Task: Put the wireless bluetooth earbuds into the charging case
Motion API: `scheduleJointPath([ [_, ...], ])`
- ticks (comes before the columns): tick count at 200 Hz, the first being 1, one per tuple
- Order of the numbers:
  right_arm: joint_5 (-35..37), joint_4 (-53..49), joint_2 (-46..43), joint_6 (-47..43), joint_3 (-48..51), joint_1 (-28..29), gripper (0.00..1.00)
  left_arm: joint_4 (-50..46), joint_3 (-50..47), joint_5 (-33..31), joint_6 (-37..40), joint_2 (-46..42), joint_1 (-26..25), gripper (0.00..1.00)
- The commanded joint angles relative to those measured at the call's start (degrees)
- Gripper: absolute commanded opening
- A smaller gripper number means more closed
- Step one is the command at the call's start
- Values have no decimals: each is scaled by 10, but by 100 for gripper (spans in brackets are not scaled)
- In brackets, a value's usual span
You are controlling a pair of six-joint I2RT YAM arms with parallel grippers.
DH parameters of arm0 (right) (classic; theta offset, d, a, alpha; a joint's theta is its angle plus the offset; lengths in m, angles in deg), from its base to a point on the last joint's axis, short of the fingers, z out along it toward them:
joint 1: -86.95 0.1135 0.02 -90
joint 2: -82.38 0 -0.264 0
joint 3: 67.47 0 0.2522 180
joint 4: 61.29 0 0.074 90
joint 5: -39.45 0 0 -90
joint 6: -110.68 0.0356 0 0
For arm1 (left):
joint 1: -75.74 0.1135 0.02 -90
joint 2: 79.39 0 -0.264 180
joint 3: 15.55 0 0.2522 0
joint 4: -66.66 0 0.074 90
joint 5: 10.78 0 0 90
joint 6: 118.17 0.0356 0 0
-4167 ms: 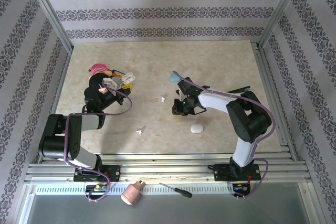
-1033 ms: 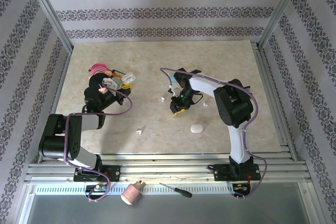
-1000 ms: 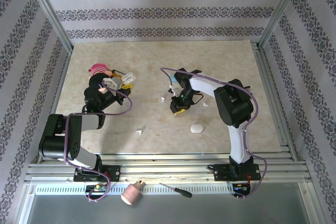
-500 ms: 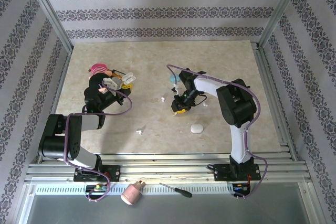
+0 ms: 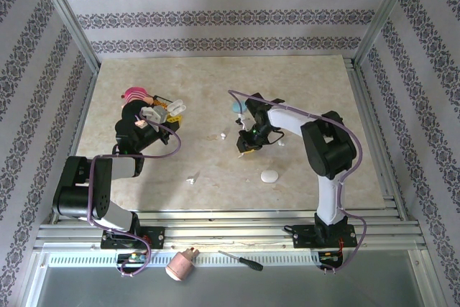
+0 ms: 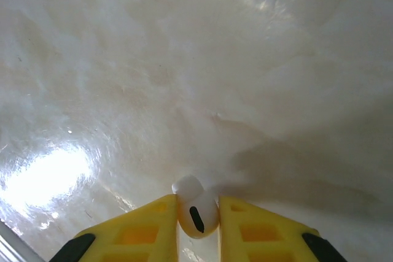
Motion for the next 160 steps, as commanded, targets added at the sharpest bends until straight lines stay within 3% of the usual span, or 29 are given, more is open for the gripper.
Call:
scheduleJointPath([
  [1,76,32,-61,-32,16,10,19,18,10,26,-7,8,-2,4],
  [34,146,102,-145,-73,61,28,21,31,22,47,-28,25,-30,4],
  [90,233,241,-277,-161,125,73,19,148,41,86,-115,87,-78,3],
  [160,229,280,-359,-273,121,117,17,21,78,95,-76,62,-143,3],
])
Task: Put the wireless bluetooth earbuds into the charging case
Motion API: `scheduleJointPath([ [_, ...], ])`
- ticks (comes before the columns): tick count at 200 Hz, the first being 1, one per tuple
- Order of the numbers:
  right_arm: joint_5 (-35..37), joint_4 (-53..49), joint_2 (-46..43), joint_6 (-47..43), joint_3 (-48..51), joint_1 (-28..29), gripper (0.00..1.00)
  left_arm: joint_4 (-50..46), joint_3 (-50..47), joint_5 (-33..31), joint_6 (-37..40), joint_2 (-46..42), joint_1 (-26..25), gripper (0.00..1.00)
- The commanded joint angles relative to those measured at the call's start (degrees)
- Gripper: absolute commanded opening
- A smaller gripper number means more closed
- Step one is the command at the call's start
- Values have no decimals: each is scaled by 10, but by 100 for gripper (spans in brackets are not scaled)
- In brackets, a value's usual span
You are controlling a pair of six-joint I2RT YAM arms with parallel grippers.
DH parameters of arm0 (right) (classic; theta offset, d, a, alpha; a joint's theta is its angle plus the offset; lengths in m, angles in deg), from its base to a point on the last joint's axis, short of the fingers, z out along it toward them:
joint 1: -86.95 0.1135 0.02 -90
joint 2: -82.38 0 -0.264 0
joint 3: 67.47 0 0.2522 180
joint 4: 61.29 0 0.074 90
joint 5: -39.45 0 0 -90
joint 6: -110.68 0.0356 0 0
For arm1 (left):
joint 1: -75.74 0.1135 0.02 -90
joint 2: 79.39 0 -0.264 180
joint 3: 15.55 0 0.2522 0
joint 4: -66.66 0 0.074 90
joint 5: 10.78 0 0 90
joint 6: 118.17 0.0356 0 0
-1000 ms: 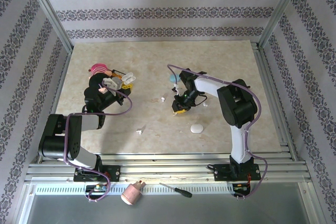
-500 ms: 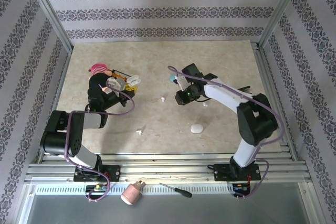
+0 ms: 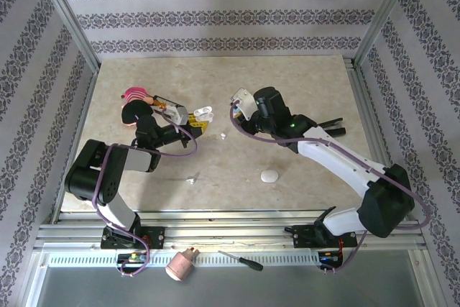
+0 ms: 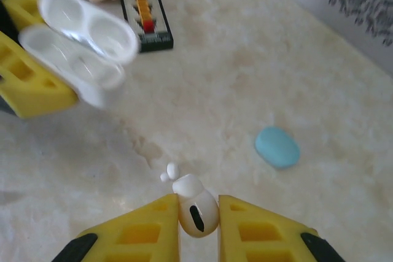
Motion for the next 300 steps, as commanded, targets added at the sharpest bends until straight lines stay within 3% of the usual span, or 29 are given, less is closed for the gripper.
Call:
scheduleJointPath([
  [1,3,26,-20,-63,-2,12,17,-49,19,18,18,-23,-17,3],
  [72,-16,26,-15,-152,-33,40,15,-200,42,33,71,-81,-50,3],
  [148,-1,18,16,-230,-54,73,15,-244,51,42,85,-100,-63,3],
  [300,11,-38,37,-266,-47,71,13,-292,63,27,121,-116,-63,3],
])
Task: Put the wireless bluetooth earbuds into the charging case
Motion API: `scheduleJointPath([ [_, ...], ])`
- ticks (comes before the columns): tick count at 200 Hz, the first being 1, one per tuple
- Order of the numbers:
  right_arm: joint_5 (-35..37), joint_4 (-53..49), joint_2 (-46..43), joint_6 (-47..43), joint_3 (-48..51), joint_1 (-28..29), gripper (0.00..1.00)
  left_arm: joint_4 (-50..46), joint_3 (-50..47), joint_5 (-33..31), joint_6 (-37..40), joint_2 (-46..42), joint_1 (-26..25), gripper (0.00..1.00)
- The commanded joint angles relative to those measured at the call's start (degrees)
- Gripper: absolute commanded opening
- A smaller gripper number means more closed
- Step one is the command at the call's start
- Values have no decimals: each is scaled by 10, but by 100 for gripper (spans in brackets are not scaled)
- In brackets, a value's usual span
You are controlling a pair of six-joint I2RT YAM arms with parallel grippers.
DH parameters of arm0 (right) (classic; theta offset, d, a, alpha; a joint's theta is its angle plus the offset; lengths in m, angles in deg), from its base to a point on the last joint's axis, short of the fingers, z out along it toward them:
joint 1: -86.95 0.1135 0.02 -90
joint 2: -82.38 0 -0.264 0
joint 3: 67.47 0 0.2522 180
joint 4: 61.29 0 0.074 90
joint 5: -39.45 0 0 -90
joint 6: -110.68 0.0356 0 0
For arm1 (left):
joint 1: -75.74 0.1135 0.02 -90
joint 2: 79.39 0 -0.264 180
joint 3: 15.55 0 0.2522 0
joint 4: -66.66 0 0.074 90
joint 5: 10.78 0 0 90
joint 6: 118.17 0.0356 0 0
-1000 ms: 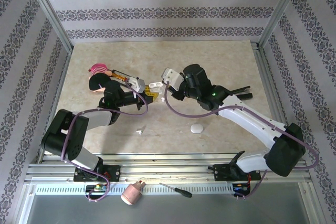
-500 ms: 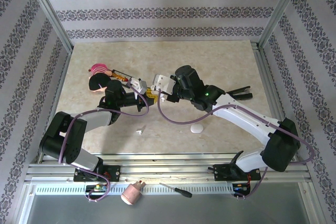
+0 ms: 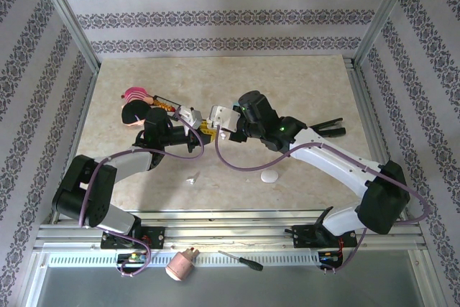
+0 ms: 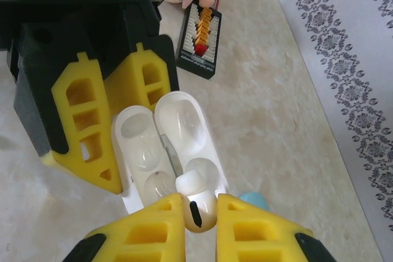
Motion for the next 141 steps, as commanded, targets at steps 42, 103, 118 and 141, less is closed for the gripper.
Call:
scheduleJointPath([
  [42,22,-27,12,-24,-7,1,13,13,13,4,2,-10,-7,3],
  [103,-3,-50,19,-29,-18,4,20,20,20,7,-2,-2,-7,3],
  [118,-4,-55,17,-29,-20,4,22,16,20,5,1,-4,-7,3],
  [141,-11,-59,8,-24,-23,2,27,12,21,3,6,-2,-7,3],
])
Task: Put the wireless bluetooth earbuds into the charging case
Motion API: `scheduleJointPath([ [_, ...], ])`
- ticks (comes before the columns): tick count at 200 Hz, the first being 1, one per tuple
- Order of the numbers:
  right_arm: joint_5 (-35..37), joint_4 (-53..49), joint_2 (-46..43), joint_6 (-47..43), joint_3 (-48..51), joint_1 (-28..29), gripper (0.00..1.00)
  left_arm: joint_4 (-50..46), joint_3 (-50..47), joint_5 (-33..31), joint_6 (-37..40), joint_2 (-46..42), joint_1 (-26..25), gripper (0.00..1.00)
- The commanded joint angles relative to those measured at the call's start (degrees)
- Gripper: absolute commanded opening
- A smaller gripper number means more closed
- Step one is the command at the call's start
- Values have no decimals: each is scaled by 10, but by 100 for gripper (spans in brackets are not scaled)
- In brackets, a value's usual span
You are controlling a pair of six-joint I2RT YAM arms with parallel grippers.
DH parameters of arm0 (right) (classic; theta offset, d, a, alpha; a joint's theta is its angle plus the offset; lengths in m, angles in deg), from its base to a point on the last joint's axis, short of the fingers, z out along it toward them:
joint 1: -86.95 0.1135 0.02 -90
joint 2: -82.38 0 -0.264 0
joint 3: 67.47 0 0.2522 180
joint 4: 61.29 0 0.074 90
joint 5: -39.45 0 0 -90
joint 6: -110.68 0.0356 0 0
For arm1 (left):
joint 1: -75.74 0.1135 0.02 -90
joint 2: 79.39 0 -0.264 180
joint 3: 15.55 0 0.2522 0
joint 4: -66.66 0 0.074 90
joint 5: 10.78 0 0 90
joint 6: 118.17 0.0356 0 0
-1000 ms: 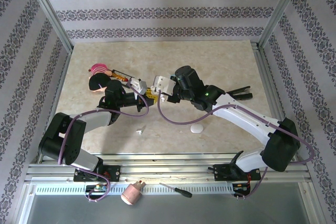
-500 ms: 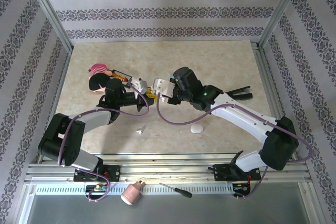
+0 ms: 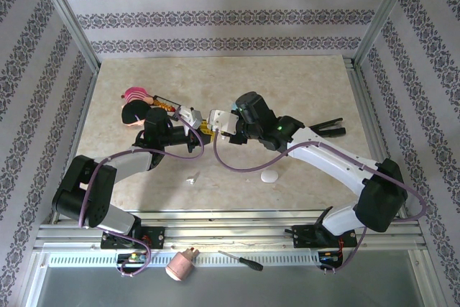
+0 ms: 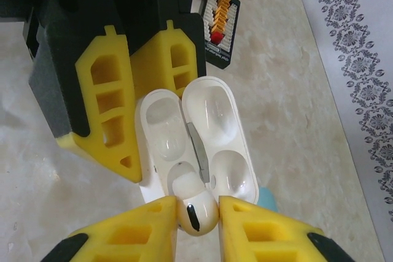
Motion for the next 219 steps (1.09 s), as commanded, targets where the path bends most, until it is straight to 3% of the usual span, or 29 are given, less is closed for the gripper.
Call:
scheduleJointPath([
  [1,-10,-29,-3,2,-14,1,28,15,21,5,6,-1,-7,3],
  [44,-40,-10,-35,33,0,-14,44,15,18,1,10,0,-6,3],
  [71,-112,32,-70,108,28,-44,56,19,11,-11,14,3,4,3],
  [106,-174,107,-104,251,84,-84,61,66,-7,-24,-2,17,51,3],
  [138,-209,115,-107,342,116,-90,66,92,-18,-50,-3,18,108,3],
  [172,-213,129,-79,341,151,-39,68,124,-24,-79,-10,27,153,3],
  [219,-181,189,50,353,145,55,69,186,-40,-104,-40,45,184,3],
])
